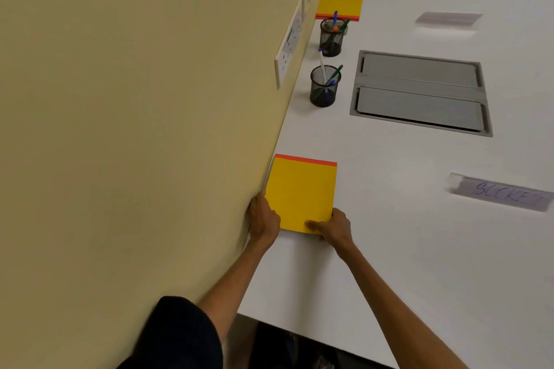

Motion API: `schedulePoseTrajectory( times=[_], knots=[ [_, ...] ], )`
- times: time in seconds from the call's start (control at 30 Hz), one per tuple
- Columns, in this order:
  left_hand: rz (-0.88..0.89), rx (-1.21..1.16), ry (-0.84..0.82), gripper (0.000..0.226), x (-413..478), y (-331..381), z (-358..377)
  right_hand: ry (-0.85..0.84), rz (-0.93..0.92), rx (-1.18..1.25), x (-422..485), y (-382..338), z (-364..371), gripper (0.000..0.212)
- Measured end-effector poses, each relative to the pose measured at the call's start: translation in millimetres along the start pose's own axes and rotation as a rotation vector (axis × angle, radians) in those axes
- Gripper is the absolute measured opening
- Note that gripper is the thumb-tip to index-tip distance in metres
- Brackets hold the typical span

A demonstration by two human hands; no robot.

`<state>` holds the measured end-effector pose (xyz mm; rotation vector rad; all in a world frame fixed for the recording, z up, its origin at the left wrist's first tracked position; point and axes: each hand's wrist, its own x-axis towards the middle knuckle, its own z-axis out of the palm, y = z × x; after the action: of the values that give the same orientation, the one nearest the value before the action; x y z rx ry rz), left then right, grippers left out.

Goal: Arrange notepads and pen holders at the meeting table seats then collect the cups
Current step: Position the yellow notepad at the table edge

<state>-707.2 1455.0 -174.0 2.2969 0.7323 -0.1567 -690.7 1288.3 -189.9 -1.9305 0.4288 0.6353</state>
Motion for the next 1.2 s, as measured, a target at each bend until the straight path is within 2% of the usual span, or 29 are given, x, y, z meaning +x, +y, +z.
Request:
schedulePoseTrajectory(
  times=[0.1,0.17,0.23,0.3,0.4,0.53,0.67,0.8,0.87,1.03,1.2],
  knots=[
    [0.048,0.098,0.025,0.058,-6.2,-0.8,5.2,0.053,-0.073,-0.133,0.7,-1.0,4.5,0.080],
    [0.099,0.161,-0.021,0.061,-10.5,-4.3,11.6,0.076,-0.128,-0.236,-0.7,-0.1,8.2,0.096],
    [0.171,0.261,-0.070,0.064,-11.4,-10.1,15.8,0.088,-0.174,-0.309,-3.4,1.2,11.2,0.101],
    [0.260,0.315,-0.130,0.066,-7.9,-16.1,17.9,0.100,-0.196,-0.378,-4.8,2.2,11.2,0.100],
    [0.346,0.247,-0.215,0.065,-3.3,-20.1,19.3,0.116,-0.200,-0.470,-4.0,5.3,7.7,0.096],
    [0.375,0.199,-0.314,0.070,1.6,-25.5,21.9,0.118,-0.210,-0.454,-4.3,9.7,10.0,0.098],
    [0.429,0.308,-0.300,0.070,8.2,-37.9,23.0,0.144,-0.329,-0.634,-3.0,11.9,11.8,0.111],
    [0.468,0.391,-0.306,0.070,11.0,-44.5,26.8,-0.017,-0.403,-0.808,11.3,9.8,8.0,0.100],
    [0.455,0.410,-0.313,0.070,11.4,-44.2,29.0,-0.066,-0.396,-0.832,15.9,8.7,6.1,0.100],
    [0.442,0.422,-0.321,0.069,10.6,-41.8,27.3,-0.057,-0.413,-0.816,16.1,7.3,4.3,0.100],
    [0.386,0.255,-0.269,0.078,-7.2,-34.5,23.8,-0.021,-0.432,-0.799,11.3,4.9,-3.5,0.092]
  ],
)
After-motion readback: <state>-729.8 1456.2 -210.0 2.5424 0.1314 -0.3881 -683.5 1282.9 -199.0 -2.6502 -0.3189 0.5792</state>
